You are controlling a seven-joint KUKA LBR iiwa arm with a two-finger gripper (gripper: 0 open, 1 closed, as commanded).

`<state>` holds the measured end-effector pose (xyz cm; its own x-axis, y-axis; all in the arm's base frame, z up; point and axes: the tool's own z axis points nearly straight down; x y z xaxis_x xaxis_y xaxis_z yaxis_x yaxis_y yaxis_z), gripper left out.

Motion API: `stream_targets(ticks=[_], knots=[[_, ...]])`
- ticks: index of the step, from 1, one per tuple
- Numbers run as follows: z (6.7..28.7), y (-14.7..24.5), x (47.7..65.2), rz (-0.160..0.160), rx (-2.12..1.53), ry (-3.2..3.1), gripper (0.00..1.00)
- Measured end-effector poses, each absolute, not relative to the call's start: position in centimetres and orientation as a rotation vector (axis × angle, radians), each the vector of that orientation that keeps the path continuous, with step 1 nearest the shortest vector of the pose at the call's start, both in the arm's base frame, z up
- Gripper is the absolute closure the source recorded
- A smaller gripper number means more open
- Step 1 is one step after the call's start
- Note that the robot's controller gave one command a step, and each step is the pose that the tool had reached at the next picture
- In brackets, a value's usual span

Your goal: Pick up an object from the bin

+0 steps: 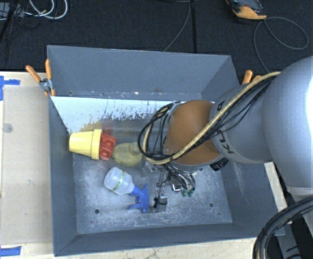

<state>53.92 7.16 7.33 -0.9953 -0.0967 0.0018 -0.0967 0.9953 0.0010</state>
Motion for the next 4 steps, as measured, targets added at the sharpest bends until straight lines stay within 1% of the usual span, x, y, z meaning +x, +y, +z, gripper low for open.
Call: stream_targets(ticks=[1,2,3,4], knots=[[7.1,9.5,52.5,0.000,0.232,-3.131,0.00],[7.0,13.9,54.1,-0.003,0.315,-3.124,1.00],[7.0,13.9,54.1,-0.003,0.315,-3.124,1.00],[18.5,12.8,55.0,-0.003,0.956,-2.995,1.00]])
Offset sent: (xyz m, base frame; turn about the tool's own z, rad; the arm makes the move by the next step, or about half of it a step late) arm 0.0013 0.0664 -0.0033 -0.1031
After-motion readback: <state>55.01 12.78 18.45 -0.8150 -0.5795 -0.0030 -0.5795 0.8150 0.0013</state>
